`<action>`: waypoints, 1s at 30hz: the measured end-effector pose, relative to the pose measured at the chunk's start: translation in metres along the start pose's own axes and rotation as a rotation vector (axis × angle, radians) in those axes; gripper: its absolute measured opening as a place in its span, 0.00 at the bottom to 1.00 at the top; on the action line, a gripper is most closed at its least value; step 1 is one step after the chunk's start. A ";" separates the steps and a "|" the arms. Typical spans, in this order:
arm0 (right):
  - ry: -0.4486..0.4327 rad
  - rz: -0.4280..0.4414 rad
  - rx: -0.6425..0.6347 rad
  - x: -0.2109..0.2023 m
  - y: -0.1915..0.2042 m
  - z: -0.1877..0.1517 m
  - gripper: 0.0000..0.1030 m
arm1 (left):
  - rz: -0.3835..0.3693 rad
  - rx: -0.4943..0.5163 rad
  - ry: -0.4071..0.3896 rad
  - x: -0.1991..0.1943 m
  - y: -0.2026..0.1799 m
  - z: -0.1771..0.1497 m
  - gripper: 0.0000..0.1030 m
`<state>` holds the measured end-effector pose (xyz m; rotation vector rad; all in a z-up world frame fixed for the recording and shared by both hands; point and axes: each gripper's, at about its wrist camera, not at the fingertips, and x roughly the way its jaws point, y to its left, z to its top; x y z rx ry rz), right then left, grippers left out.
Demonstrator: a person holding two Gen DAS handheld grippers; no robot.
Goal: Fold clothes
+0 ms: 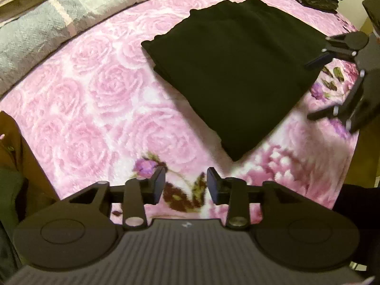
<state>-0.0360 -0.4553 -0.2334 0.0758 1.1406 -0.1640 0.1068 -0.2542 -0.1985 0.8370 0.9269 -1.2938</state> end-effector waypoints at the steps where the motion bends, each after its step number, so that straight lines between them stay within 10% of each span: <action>1: 0.006 -0.007 -0.081 0.006 0.013 0.001 0.91 | 0.004 0.009 -0.007 0.001 0.001 -0.001 0.37; 8: -0.016 -0.094 -0.498 0.057 0.077 0.007 0.91 | 0.018 0.096 -0.040 0.010 -0.002 0.000 0.49; 15: -0.058 -0.184 -0.596 0.103 0.082 0.005 0.75 | 0.032 0.182 -0.073 0.019 -0.004 0.001 0.56; 20: -0.098 -0.161 -0.457 0.098 0.063 0.027 0.22 | 0.035 0.168 -0.058 0.025 -0.002 0.006 0.56; 26: -0.212 -0.059 -0.160 0.040 0.014 0.056 0.18 | 0.013 0.144 -0.068 0.028 -0.010 0.038 0.56; 30: -0.373 0.030 0.257 -0.030 -0.073 0.062 0.18 | 0.003 0.161 -0.127 0.027 -0.031 0.089 0.56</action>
